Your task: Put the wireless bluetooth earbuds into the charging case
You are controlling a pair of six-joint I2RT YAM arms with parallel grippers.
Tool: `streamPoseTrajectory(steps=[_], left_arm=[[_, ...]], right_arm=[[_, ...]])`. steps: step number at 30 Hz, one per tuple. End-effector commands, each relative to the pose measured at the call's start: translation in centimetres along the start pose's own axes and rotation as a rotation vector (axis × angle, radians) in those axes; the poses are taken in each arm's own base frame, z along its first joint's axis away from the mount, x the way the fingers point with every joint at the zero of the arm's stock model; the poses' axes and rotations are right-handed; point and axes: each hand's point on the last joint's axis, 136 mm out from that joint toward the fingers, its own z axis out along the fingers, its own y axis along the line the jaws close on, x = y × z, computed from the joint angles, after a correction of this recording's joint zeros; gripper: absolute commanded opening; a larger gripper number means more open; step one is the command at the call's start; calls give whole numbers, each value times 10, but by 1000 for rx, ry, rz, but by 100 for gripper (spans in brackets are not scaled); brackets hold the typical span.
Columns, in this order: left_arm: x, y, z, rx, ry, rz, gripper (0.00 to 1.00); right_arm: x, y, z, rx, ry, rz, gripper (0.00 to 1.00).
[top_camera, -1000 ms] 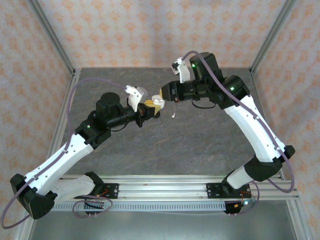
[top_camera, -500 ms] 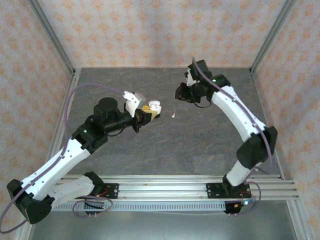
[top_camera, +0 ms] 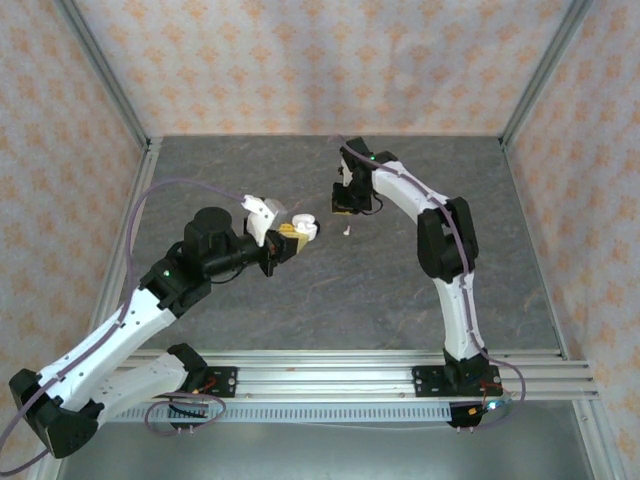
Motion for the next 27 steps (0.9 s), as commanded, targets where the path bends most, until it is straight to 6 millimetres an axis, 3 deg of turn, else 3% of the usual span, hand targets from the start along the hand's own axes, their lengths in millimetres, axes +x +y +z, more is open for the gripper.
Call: streamPoseTrajectory(steps=[1,6,9,27], left_arm=[[-1,1,-7,-20,-23,-16,0],[4,2,-11,-30,-21,-25,0],[6,2,-12,-32,-22,-30,0],[1,1,0,-5,-13,-43,0]], right_arm=[[-2,-7,10,12,33,-45,17],[4,-18,31,42,87,-62,16],[12,-28,32,77,121,-62,16],[77,-68,-6,236,201,-3,17]])
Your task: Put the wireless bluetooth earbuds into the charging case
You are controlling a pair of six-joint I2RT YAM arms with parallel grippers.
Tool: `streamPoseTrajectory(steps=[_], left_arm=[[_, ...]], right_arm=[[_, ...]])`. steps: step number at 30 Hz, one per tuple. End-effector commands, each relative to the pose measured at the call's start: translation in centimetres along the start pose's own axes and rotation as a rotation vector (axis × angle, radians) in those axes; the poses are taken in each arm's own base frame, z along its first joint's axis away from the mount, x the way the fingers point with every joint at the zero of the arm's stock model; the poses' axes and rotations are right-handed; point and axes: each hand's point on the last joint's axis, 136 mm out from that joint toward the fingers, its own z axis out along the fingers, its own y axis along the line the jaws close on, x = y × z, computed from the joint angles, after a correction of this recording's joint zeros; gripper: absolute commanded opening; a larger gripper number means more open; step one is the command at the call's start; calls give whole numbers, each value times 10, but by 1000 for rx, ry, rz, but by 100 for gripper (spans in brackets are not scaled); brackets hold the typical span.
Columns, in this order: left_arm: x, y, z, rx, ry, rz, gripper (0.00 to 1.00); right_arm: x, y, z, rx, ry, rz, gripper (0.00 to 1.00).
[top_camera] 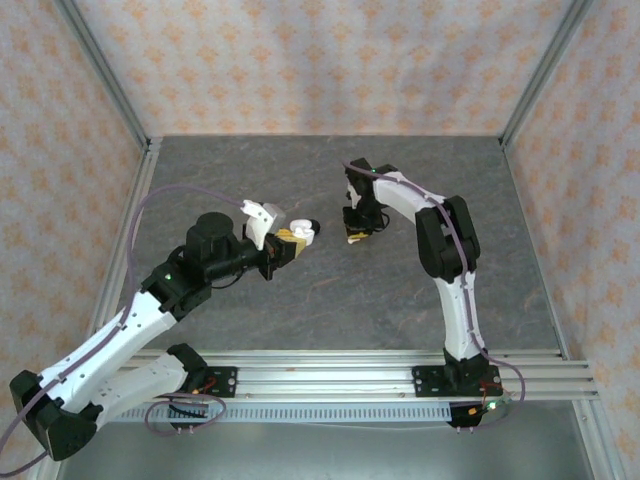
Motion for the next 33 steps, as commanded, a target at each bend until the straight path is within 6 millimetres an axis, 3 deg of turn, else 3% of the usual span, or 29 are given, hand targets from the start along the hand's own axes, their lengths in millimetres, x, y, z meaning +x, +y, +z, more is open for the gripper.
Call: streamPoseTrajectory(steps=[1,8,12,22,27,33], left_arm=[[-16,-7,-4,23,-45,3,0],[-17,-8,-7,19,-49,-4,0],[-19,-8,-8,18,-55,-4,0],[-19,-11,-9,19,-50,-5,0],[-18,-11,-9,19,-51,-5,0],[-20,-12,-8,22,-50,-3,0]], right_arm=[[23,-15,-14,62,42,43,17],[57,-18,-13,45,114,203,21],[70,-10,-12,-12,151,253,24],[46,-1,-57,-42,-9,169,25],[39,11,-59,-90,2,43,33],[28,21,-48,-125,40,-68,38]])
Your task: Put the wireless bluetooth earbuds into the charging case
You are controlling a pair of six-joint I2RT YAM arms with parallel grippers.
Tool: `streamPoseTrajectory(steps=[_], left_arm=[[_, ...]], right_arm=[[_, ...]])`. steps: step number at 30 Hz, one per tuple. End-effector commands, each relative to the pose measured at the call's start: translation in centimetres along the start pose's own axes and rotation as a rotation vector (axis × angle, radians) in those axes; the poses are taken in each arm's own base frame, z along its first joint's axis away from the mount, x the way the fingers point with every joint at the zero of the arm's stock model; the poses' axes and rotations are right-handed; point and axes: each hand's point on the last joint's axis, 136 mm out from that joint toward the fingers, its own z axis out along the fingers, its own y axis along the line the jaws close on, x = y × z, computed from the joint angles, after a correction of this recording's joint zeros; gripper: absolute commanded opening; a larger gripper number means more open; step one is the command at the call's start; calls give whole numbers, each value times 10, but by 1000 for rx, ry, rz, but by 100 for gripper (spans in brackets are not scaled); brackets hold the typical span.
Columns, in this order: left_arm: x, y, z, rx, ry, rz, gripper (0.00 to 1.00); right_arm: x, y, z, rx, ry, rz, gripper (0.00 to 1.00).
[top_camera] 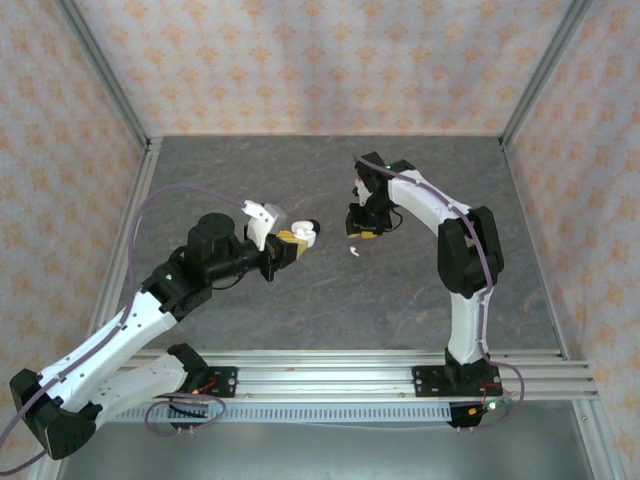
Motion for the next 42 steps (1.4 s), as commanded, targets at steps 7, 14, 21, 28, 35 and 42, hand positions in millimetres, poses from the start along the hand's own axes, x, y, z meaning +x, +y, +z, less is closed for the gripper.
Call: streamPoseTrajectory(steps=[7,14,21,28,35,42], left_arm=[[-18,-8,-7,10,-45,15,0],[-17,-7,-7,5,-38,21,0],[-16,-6,-5,5,-32,20,0],[-15,-6,-5,3,-28,20,0],[-16,-6,-4,4,-28,22,0],[-19,-7,-3,7,-29,21,0]], right_arm=[[9,-5,23,80,119,-165,43],[14,-7,40,139,155,-206,43],[16,-12,54,200,185,-225,39],[17,-16,58,214,190,-223,32],[19,-15,57,212,193,-214,21],[22,-7,43,175,159,-172,16]])
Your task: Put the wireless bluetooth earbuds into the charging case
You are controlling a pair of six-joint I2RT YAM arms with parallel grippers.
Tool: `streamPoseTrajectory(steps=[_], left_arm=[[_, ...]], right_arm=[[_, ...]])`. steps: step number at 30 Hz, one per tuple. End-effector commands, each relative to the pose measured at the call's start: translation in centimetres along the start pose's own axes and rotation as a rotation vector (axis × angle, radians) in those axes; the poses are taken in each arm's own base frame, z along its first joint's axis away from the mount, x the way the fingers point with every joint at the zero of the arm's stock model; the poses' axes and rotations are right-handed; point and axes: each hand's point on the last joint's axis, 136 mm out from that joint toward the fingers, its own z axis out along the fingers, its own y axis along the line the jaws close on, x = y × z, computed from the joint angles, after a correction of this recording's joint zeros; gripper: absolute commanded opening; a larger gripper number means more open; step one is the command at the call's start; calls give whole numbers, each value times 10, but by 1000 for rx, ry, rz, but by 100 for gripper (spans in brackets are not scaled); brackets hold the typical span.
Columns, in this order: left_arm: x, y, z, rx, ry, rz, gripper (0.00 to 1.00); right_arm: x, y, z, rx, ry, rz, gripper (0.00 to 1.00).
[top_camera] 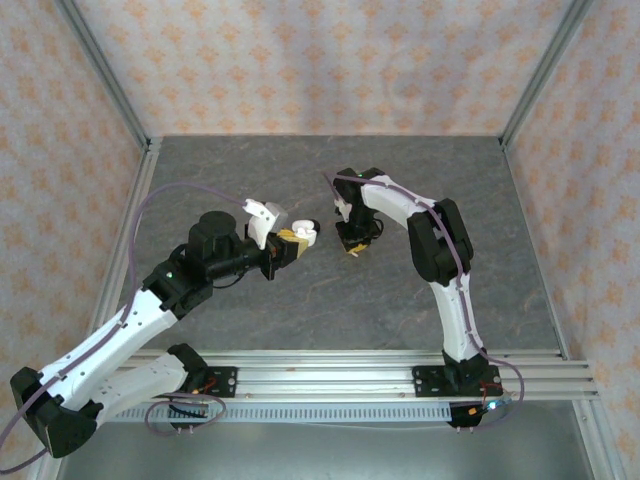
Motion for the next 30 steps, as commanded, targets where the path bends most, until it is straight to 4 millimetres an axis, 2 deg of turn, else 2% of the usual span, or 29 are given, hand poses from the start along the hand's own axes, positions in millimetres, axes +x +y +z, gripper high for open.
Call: streamPoseTrajectory(steps=[1,4,10,13,21,24,30], left_arm=[[-17,-7,-4,8,-37,23,0],[-19,-7,-5,10,-44,23,0],[-34,-9,-7,12,-104,17,0],[-46,-11,-8,18,-144,16,0],[-82,-20,-5,57,-231,15,0],[-88,-21,0,69,-238,13,0],[-99,-20,5,62,-272,2,0]], right_arm=[[9,1,-19,1,-22,39,16],[11,4,-40,-21,-96,75,15],[15,17,-103,-105,-309,123,14],[19,25,-143,-155,-439,140,14],[33,48,-268,-367,-890,169,14],[42,53,-310,-444,-1032,171,14],[68,64,-375,-585,-1249,155,14]])
